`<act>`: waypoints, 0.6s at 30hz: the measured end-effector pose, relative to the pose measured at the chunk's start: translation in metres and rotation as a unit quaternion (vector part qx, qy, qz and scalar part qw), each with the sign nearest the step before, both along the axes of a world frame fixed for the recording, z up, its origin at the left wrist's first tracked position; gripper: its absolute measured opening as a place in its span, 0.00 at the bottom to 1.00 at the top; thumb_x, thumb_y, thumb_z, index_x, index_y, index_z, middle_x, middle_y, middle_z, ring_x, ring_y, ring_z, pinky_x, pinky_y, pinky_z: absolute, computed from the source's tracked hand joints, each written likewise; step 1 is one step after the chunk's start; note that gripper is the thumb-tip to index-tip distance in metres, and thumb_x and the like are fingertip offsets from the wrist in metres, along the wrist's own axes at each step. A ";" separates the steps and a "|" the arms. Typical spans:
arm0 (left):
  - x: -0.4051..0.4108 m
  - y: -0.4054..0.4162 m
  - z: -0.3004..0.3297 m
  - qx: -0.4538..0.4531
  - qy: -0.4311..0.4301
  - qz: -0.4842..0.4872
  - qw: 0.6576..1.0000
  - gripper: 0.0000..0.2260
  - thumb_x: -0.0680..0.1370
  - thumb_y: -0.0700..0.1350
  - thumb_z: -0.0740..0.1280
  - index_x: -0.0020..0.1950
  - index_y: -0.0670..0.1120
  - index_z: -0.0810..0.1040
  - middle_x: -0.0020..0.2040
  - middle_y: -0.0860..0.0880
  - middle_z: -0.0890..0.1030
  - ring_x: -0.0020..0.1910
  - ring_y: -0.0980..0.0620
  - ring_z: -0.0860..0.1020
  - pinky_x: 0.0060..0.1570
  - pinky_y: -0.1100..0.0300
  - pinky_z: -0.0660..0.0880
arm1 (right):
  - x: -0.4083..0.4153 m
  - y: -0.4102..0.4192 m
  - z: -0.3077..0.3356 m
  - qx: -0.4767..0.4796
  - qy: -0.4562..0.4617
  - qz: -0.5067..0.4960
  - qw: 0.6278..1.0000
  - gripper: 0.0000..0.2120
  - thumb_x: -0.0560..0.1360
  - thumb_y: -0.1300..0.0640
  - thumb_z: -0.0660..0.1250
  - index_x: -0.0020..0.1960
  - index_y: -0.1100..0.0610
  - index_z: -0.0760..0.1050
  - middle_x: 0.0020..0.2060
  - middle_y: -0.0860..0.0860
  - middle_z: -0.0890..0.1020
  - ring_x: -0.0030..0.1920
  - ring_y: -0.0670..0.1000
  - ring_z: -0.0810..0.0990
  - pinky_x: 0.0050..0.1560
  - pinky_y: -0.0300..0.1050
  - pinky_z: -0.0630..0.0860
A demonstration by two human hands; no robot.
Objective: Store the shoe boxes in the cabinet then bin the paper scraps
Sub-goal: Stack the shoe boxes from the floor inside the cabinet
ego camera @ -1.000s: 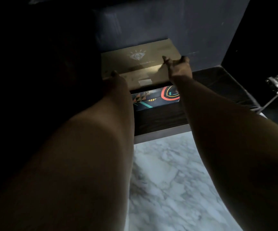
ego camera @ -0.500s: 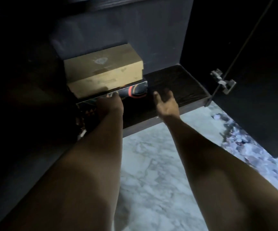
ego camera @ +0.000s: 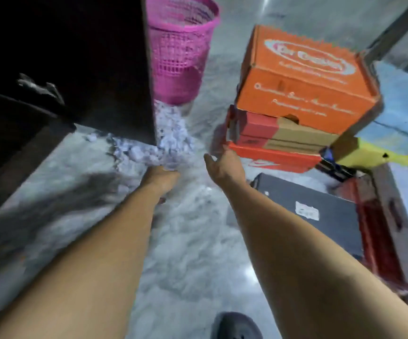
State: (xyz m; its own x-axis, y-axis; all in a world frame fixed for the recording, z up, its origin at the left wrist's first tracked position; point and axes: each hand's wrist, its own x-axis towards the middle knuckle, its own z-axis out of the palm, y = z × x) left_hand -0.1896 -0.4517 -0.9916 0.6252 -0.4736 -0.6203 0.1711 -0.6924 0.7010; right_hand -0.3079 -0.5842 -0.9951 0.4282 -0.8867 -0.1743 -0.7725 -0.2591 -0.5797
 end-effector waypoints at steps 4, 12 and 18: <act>-0.088 -0.065 -0.003 -0.014 -0.008 -0.148 0.989 0.12 0.75 0.52 0.72 0.45 0.43 0.80 0.42 0.41 0.82 0.43 0.40 0.82 0.38 0.55 0.78 | -0.128 -0.050 0.014 -0.016 0.048 -0.136 0.989 0.21 0.78 0.43 0.64 0.66 0.53 0.76 0.62 0.59 0.80 0.64 0.63 0.78 0.59 0.55 0.76; -0.206 -0.130 -0.038 -0.011 -0.072 -0.257 0.964 0.16 0.79 0.53 0.67 0.63 0.47 0.81 0.60 0.45 0.83 0.57 0.42 0.81 0.56 0.55 0.77 | -0.314 -0.067 -0.006 0.093 0.161 -0.323 0.928 0.34 0.77 0.38 0.67 0.76 0.54 0.64 0.73 0.61 0.67 0.72 0.65 0.67 0.70 0.64 0.68; -0.213 -0.127 -0.072 0.045 -0.071 -0.200 0.976 0.20 0.82 0.56 0.63 0.66 0.43 0.77 0.64 0.40 0.80 0.61 0.37 0.79 0.62 0.47 0.76 | -0.346 -0.054 -0.037 0.133 0.124 -0.342 0.922 0.40 0.73 0.38 0.72 0.76 0.54 0.60 0.72 0.62 0.68 0.71 0.66 0.70 0.72 0.60 0.67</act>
State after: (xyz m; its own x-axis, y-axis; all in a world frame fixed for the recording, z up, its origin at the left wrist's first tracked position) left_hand -0.4028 -0.5790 -1.0635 0.4838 -0.6453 -0.5912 -0.2193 -0.7434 0.6319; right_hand -0.6534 -0.6386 -1.0322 -0.2971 -0.8463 -0.4421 -0.8201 0.4634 -0.3359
